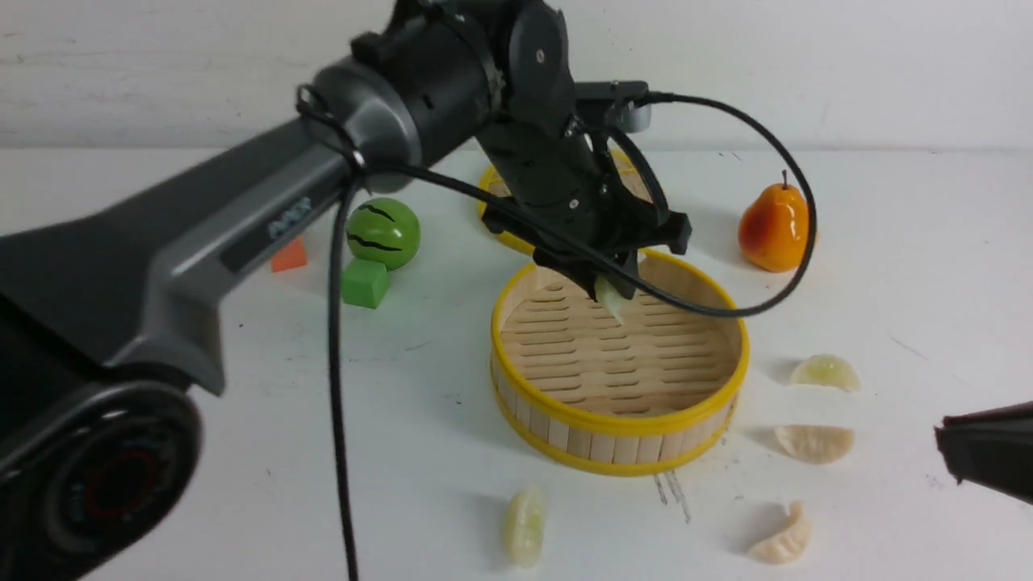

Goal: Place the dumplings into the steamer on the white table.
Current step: 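Place the dumpling into the bamboo steamer basket with the left gripper, then reach for and grasp a dumpling on the table with the left gripper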

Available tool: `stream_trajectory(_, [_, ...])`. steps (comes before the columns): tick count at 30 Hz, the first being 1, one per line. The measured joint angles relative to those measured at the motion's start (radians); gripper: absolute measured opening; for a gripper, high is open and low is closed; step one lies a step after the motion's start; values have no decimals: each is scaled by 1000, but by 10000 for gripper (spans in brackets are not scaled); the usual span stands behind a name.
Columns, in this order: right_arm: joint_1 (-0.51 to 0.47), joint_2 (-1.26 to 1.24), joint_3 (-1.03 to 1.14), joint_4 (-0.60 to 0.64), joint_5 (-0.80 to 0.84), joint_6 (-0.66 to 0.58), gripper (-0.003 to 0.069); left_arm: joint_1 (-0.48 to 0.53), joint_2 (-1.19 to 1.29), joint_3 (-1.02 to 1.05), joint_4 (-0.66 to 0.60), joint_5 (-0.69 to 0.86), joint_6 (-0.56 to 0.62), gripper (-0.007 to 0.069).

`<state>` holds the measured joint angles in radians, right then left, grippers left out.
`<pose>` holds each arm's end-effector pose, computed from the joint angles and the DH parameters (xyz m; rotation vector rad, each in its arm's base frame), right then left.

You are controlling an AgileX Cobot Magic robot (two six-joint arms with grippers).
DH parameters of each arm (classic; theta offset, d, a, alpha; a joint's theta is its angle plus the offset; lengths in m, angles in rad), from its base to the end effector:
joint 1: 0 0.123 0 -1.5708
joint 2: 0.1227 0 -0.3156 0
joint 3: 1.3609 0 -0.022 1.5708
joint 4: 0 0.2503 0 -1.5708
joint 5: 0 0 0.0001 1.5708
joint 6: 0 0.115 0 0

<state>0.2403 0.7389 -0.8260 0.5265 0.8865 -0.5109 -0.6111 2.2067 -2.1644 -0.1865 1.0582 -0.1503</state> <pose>0.1079 0.0726 0.3642 -0.6505 2.0958 0.4868 0.4208 -0.3175 0.2894 0.5463 2.5902 -0.5139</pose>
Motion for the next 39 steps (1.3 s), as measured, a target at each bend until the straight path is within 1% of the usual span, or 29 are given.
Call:
stream_trajectory(4, [0,-81,0,-12,22,7,20,-25,123,-84,22,-49,-17,202])
stream_trajectory(7, [0,-117,0,-32,63,8,23,-43,187,-136,62,-105,-60,202])
stream_trajectory(13, [0,-124,0,-96,161,57,29,-42,256,-150,187,-151,-141,202])
stream_trajectory(16, [0,-124,0,-133,185,85,31,-41,263,-150,187,-163,-155,211])
stream_trajectory(18, [0,-125,0,-147,185,97,31,-41,263,-150,187,-173,-157,247])
stream_trajectory(20, [0,-126,0,-159,184,102,31,-42,262,-158,171,-164,-159,328])
stream_trajectory(21, [0,-127,0,-163,184,104,33,-42,260,-168,161,-143,-159,395])
stream_trajectory(22, [0,-127,0,-165,184,105,34,-42,259,-181,153,-119,-159,433])
stream_trajectory(23, [0,-127,0,-164,184,105,34,-42,259,-184,152,-106,-159,450])
stream_trajectory(24, [0,-127,0,-165,184,105,36,-42,249,-217,146,-40,-159,506])
stream_trajectory(25, [0,-127,0,-165,184,105,38,-42,244,-245,146,8,-159,538])
stream_trajectory(26, [0,-127,0,-166,183,105,39,-42,234,-278,146,45,-159,562])
stream_trajectory(27, [0,-127,0,-168,182,105,40,-42,231,-278,146,55,-159,566])
stream_trajectory(28, [0,-128,0,-169,179,105,41,-42,204,-334,147,129,-159,584])
stream_trajectory(31, [0,-128,0,-168,165,105,41,-42,119,-406,159,178,-148,580])
stream_trajectory(34, [0,-128,0,-168,150,105,41,-42,40,-415,161,185,-140,561])
stream_trajectory(38, [0,-128,0,-168,142,105,41,-42,-69,-385,155,185,-113,547])
stream_trajectory(39, [0,-128,0,-168,142,105,41,-42,-140,-326,155,185,-95,541])
